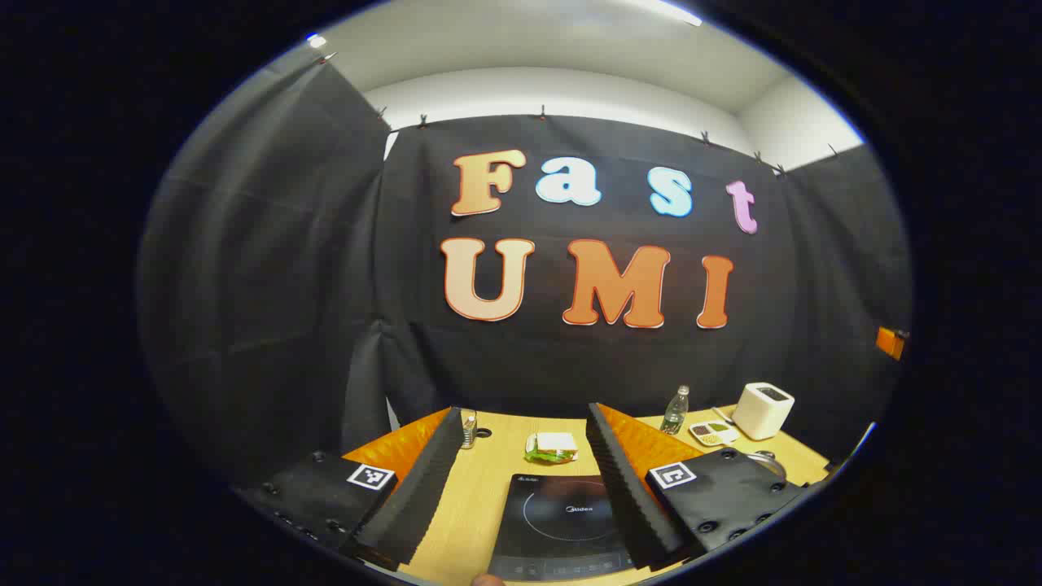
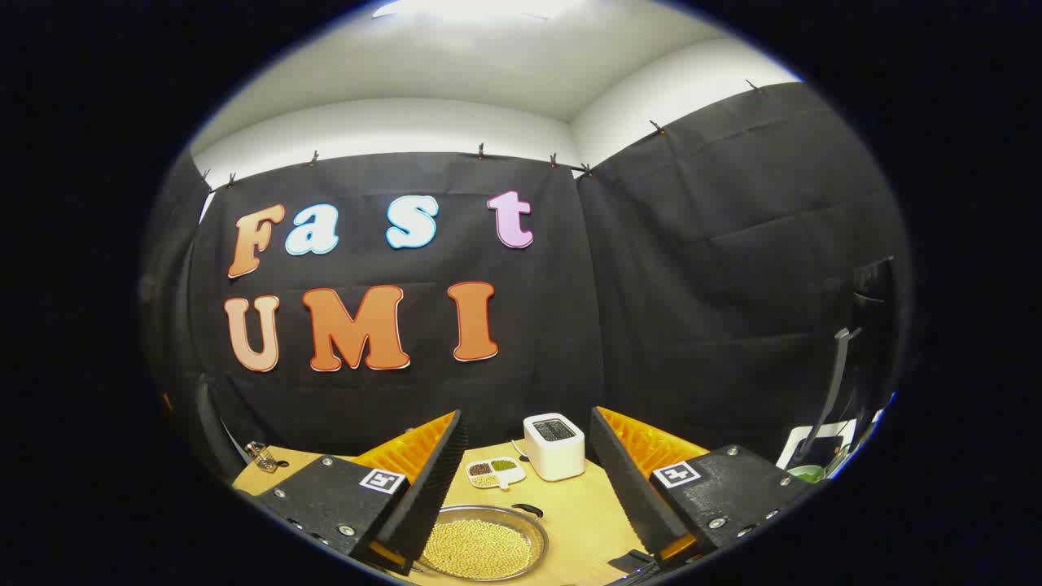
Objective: First push the handle of the pot to place it horizontally, then grasp the pot with both hands and set it on the induction cooktop.
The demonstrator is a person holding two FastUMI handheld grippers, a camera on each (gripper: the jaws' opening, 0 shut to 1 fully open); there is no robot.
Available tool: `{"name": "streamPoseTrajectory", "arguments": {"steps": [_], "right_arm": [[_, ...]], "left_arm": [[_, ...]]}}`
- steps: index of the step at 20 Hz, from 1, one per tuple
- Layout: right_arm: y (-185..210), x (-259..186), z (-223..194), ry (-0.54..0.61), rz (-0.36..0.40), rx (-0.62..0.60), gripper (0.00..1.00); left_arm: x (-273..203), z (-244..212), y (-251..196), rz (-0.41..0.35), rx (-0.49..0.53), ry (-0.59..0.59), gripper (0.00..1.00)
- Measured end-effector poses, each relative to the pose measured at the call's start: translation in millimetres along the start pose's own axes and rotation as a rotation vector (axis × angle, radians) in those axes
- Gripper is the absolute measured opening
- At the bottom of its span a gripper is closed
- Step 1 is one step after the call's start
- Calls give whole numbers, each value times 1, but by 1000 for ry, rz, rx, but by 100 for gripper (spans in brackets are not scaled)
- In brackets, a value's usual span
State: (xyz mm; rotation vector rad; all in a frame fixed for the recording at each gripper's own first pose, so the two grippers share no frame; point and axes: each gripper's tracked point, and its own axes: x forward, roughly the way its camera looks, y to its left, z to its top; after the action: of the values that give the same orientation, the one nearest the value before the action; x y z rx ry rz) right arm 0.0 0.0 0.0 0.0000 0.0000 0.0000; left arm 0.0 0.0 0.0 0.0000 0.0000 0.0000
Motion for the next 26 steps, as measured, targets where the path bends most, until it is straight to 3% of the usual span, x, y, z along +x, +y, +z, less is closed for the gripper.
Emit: {"name": "streamPoseTrajectory", "arguments": {"steps": [1, 2, 3, 5, 6, 12, 19, 20, 21, 23, 26], "right_arm": [[-1, -3, 6, -8, 2, -10, 95], [-1, -5, 10, -12, 6, -15, 100], [-1, -6, 12, -11, 10, -21, 95], [-3, -6, 16, -6, 25, -38, 100], [-4, -7, 18, -5, 32, -42, 95], [-19, -10, 30, -1, 86, -33, 95], [-37, -12, 11, 50, 138, -3, 91], [-39, -14, 9, 56, 144, -3, 94], [-40, -13, 6, 60, 153, -8, 84], [-44, -13, 1, 75, 171, -20, 78], [-41, -13, -9, 101, 202, -17, 52]], "left_arm": [[-2, 9, 14, 25, -20, -14, 98], [-6, 17, 24, 45, -38, -28, 96], [-9, 23, 29, 57, -52, -36, 97], [-18, 33, 39, 84, -58, -47, 97], [-22, 38, 41, 92, -53, -51, 97], [-45, 65, 26, 118, -12, -103, 98], [-76, 69, 14, 159, 11, -94, 98], [-80, 72, 12, 169, 16, -101, 97], [-84, 75, 11, 178, 20, -108, 97], [-91, 78, 8, 188, 36, -120, 98], [-98, 84, 5, 207, 33, -125, 98]]}}
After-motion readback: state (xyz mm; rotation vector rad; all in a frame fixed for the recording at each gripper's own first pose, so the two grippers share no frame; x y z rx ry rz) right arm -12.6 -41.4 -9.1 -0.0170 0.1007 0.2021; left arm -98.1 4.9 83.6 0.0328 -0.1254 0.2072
